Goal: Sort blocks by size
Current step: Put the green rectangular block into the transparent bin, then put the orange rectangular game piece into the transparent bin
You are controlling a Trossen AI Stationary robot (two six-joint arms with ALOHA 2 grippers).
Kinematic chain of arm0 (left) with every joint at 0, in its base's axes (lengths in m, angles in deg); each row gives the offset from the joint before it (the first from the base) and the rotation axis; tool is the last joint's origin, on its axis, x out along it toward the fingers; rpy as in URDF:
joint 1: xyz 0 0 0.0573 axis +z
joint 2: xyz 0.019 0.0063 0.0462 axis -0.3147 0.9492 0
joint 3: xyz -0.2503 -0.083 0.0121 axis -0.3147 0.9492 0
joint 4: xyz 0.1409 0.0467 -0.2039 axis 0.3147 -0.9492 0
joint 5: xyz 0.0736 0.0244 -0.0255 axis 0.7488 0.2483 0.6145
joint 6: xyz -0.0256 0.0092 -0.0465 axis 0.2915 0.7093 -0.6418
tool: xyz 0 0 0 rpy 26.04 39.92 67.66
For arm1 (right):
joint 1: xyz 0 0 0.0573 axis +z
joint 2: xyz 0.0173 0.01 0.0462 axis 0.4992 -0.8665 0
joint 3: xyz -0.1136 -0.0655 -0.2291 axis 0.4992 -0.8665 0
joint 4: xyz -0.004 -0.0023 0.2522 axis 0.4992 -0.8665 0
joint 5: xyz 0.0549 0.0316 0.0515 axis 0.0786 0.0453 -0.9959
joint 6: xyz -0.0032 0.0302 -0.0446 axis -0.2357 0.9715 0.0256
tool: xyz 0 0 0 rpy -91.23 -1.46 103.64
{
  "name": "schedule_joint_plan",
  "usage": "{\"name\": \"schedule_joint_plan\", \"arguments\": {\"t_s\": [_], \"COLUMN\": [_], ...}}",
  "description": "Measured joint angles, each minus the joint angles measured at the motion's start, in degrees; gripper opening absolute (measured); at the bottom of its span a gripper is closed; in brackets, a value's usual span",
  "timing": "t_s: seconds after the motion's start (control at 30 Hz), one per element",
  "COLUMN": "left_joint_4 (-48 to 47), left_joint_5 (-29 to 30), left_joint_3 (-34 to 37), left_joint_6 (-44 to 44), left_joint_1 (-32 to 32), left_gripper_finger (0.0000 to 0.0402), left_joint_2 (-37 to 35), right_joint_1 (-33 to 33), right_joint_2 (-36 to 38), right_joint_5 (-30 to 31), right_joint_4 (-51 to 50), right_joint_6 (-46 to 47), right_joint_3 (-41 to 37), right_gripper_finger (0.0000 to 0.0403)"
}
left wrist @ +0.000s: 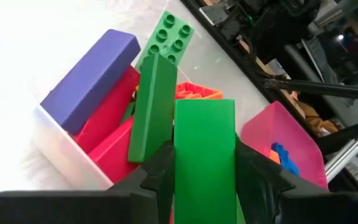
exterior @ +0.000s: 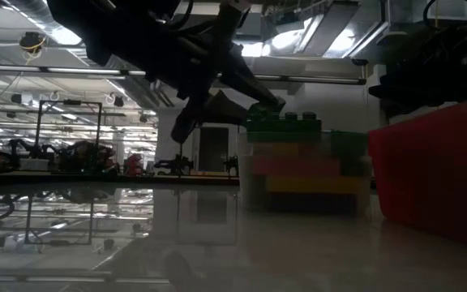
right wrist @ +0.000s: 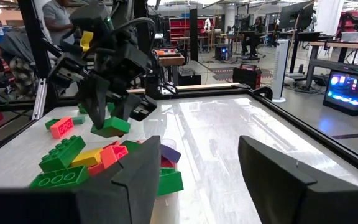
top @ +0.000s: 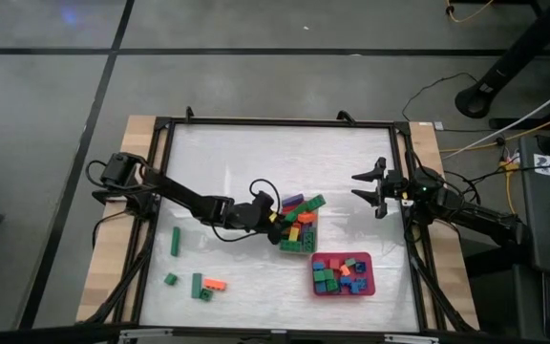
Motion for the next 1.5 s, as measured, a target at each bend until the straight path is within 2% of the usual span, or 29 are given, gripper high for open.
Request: {"name": "schedule_joint_plan", "arguments": {"t_s": [0.23, 0.5, 0.8, 1.03, 1.2, 1.33, 1.5], "left_joint_4": [1.6, 4.0, 4.0, 3.9, 3.4, -2.3, -16.6], "left_joint_5": [0.0, 0.0, -1.5, -1.6, -1.9, -5.4, -12.4], "left_joint_3": [-0.1, -2.6, -2.7, -2.7, -2.7, -2.7, -2.7], "left_joint_6": [3.8, 12.7, 13.7, 20.4, 25.2, 28.0, 26.4], "left_joint_1": [0.0, 0.0, 0.0, 0.9, 1.5, 1.3, -0.7], "left_gripper_finger": [0.0125, 0.0158, 0.0189, 0.0200, 0.0200, 0.0200, 0.0200], "left_joint_2": [1.2, 5.5, 5.5, 4.2, 0.7, -3.9, -9.9], "right_joint_1": [0.0, 0.0, 0.0, 0.0, 0.0, 0.0, 0.0], "right_joint_2": [0.0, 0.0, 0.0, 0.0, 0.0, 0.0, 0.0], "right_joint_5": [0.0, 0.0, 0.0, 0.0, 0.0, 0.0, 0.0], "right_joint_4": [0.0, 0.0, 0.0, 0.0, 0.0, 0.0, 0.0], "right_joint_6": [0.0, 0.0, 0.0, 0.0, 0.0, 0.0, 0.0], "right_joint_3": [0.0, 0.0, 0.0, 0.0, 0.0, 0.0, 0.0], "right_gripper_finger": [0.0214, 0.0214, 0.0214, 0.0214, 0.0214, 0.0214, 0.0214]}}
